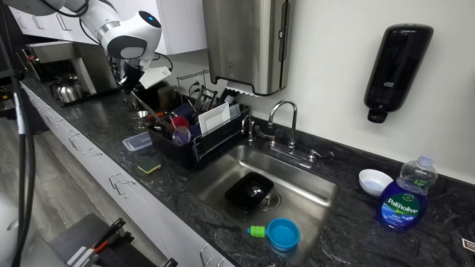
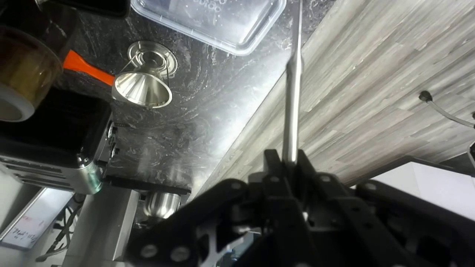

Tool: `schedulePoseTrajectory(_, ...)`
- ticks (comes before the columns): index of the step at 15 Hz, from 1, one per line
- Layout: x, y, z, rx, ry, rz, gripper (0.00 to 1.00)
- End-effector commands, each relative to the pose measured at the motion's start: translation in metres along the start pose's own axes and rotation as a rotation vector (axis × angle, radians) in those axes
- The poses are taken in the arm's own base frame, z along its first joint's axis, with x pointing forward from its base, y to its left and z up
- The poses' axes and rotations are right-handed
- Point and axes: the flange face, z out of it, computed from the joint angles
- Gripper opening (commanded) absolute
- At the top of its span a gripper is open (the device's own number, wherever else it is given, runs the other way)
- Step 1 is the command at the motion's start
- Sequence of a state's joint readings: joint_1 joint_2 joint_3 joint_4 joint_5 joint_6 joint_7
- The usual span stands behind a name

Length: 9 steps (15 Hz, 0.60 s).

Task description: Put the knife on the dish rack in the sink

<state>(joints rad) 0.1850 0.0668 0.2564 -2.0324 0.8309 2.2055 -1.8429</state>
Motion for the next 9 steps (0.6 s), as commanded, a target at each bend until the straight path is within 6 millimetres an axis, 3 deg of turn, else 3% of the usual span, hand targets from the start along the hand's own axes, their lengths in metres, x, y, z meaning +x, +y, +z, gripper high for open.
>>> schedulePoseTrajectory(1,0.013,-0.009,-0.013,-0.029,0.038,0.002,0.03)
schedulePoseTrajectory(9,0.042,-0.028,-0.038,-0.079,0.037,0.003,0.03)
